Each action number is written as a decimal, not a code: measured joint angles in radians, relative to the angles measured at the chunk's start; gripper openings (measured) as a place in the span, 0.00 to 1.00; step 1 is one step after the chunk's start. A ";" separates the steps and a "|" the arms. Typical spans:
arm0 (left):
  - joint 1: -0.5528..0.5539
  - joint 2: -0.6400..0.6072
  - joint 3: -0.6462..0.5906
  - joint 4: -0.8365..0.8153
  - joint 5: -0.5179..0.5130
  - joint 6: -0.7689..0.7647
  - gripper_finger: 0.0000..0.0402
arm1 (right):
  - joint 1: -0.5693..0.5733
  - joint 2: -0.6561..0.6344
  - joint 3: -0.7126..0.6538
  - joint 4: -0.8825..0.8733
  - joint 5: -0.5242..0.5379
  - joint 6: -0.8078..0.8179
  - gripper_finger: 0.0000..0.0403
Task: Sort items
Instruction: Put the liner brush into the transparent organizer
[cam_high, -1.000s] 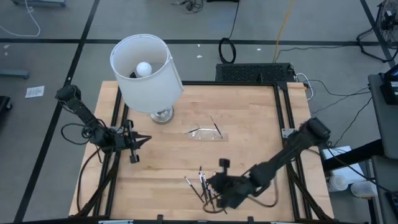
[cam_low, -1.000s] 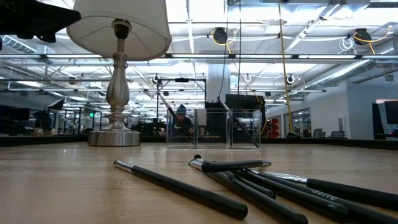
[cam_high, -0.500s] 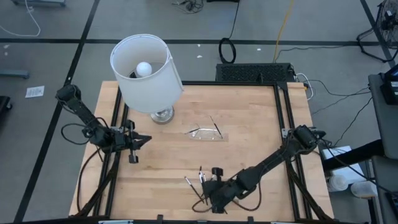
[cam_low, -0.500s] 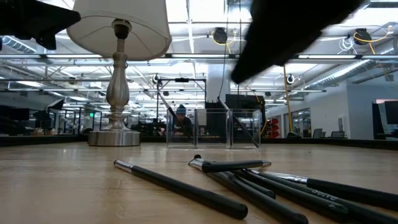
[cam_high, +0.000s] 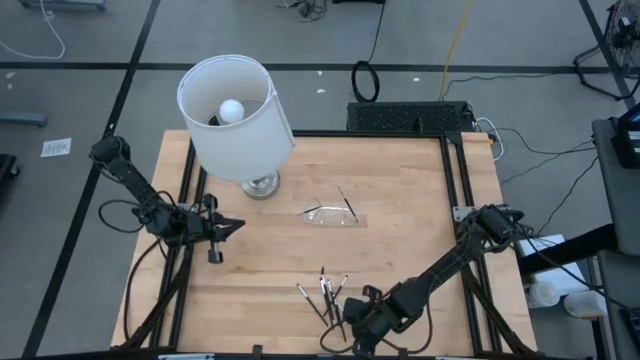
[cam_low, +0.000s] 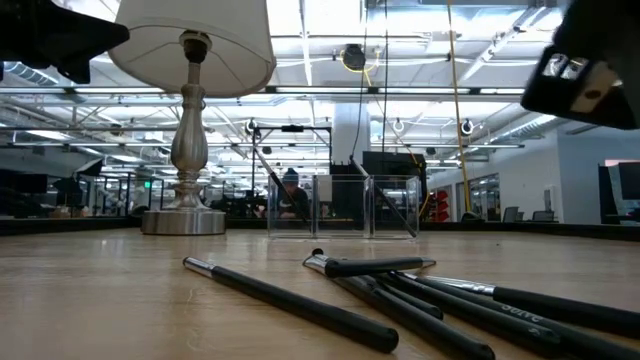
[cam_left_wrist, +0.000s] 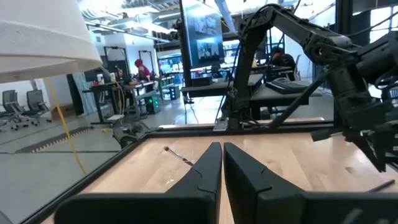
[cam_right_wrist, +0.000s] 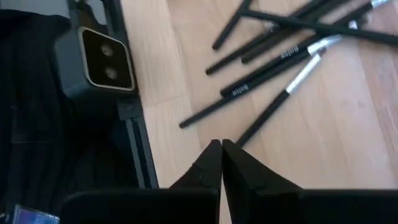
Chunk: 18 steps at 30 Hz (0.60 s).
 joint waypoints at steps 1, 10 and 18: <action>0.000 0.000 0.000 0.002 0.000 0.000 0.06 | -0.004 0.000 0.000 0.006 -0.001 -0.008 0.02; 0.000 0.000 0.000 -0.001 -0.002 0.008 0.06 | -0.042 0.000 0.000 -0.001 0.031 -0.024 0.29; 0.000 0.000 0.000 -0.035 -0.003 -0.025 0.06 | -0.058 0.037 0.000 -0.015 0.051 -0.023 0.47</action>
